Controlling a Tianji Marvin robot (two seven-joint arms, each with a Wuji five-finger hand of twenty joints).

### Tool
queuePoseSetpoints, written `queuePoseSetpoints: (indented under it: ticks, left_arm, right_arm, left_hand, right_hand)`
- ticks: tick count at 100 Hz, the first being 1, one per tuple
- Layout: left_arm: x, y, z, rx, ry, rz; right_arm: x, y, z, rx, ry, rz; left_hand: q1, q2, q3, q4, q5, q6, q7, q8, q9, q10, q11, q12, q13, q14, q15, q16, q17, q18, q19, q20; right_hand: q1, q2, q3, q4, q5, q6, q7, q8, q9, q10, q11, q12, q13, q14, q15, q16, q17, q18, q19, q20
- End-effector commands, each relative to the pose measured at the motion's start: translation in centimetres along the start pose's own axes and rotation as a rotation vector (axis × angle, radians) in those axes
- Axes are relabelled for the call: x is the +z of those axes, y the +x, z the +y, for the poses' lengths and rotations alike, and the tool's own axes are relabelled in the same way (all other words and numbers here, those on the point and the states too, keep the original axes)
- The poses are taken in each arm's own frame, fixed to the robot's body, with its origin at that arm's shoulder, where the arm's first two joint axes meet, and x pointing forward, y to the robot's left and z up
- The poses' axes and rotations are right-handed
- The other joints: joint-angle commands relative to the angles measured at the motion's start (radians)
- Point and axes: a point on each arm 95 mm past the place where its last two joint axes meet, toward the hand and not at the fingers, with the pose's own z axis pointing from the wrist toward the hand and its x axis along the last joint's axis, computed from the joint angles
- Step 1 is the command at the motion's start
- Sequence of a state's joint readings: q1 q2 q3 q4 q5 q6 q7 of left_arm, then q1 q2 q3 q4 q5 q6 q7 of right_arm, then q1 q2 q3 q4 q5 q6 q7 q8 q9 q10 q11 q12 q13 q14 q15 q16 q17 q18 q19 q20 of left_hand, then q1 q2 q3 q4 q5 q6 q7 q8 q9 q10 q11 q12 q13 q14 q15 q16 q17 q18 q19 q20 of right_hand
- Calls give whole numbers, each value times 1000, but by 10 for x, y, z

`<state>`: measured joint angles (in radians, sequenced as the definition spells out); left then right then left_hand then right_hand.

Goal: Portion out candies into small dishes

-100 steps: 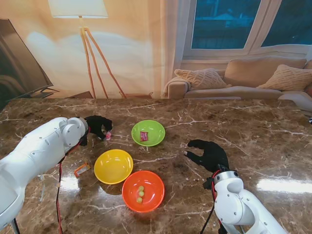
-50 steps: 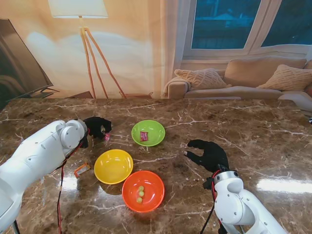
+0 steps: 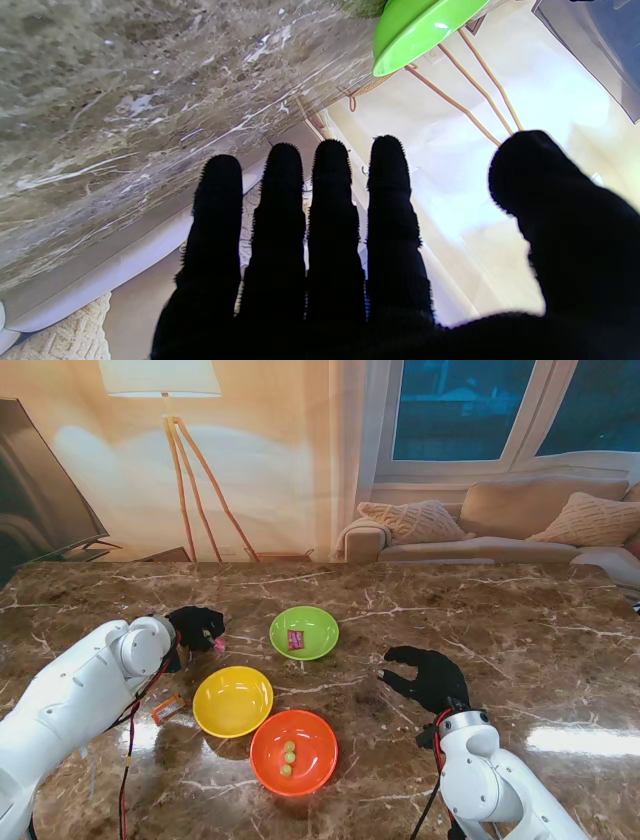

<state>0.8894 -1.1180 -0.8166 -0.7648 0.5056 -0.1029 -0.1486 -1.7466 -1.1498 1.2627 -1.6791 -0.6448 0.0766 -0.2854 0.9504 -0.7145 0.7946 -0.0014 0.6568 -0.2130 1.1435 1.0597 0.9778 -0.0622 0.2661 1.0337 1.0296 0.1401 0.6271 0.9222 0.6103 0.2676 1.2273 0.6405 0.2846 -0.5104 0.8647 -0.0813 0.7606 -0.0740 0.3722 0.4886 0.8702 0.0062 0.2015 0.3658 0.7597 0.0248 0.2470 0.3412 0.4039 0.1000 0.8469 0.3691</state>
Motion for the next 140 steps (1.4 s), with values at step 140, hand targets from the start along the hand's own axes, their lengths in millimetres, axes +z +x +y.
queuePoseSetpoints:
  ticks: [140]
  left_arm:
    - [-121, 60, 4, 1, 145, 171]
  right_arm:
    - [-9, -1, -1, 13, 8, -3]
  left_hand:
    - [39, 27, 10, 15, 25, -2, 2, 63, 115, 57, 32, 44, 11, 35, 6, 27, -38, 35, 7, 30]
  right_hand:
    - [-42, 16, 18, 11, 6, -28, 6, 12, 7, 6, 6, 13, 21, 10, 7, 18, 4, -17, 28, 10]
